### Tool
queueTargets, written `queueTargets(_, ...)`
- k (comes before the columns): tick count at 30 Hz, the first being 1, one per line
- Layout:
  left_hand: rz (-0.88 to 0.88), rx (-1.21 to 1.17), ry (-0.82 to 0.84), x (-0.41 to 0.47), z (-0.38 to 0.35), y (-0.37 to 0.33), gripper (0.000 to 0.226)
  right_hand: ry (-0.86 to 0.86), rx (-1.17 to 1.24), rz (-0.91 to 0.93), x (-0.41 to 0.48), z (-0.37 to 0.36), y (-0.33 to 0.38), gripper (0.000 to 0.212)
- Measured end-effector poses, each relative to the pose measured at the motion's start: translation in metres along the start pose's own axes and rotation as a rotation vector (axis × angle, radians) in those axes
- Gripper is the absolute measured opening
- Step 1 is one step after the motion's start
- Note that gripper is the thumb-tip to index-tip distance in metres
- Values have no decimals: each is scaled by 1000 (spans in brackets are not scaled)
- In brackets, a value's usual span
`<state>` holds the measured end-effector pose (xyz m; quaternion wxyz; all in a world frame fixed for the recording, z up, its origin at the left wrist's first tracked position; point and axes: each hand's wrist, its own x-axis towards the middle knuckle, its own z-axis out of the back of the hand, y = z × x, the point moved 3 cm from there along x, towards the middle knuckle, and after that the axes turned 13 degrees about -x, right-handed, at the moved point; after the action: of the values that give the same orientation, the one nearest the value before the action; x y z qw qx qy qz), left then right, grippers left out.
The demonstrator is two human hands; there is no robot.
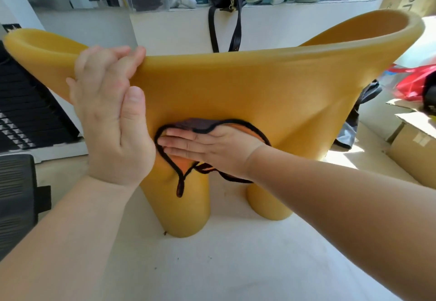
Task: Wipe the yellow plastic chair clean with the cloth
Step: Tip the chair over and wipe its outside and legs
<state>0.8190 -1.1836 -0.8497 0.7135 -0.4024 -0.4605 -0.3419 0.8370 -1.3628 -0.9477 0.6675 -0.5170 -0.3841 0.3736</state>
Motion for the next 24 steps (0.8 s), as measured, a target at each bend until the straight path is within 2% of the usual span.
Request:
queueTargets(3, 41, 29, 36, -7, 3, 6, 51, 58, 11, 62, -58, -11, -14, 62)
queueTargets(7, 65, -2, 72, -8, 6, 3, 57, 134, 125, 32, -130, -31, -39, 70)
queueTargets(9, 95, -21, 52, -8, 4, -2, 59, 108, 127, 32, -123, -28, -50, 68)
queueTargets(12, 99, -44, 22, -8, 3, -5, 59, -25, 36, -8, -62, -4, -46, 64)
queueTargets(17, 61, -23, 15, -4, 3, -2, 58, -262, 119, -185, 21, 15, -29, 39)
queueTargets(21, 53, 2, -6, -4, 0, 0, 58, -267, 104, -134, -8, 15, -46, 31)
queueTargets(24, 47, 36, -6, -6, -1, 6, 58, -236, 5, -230, -50, 14, -64, 46)
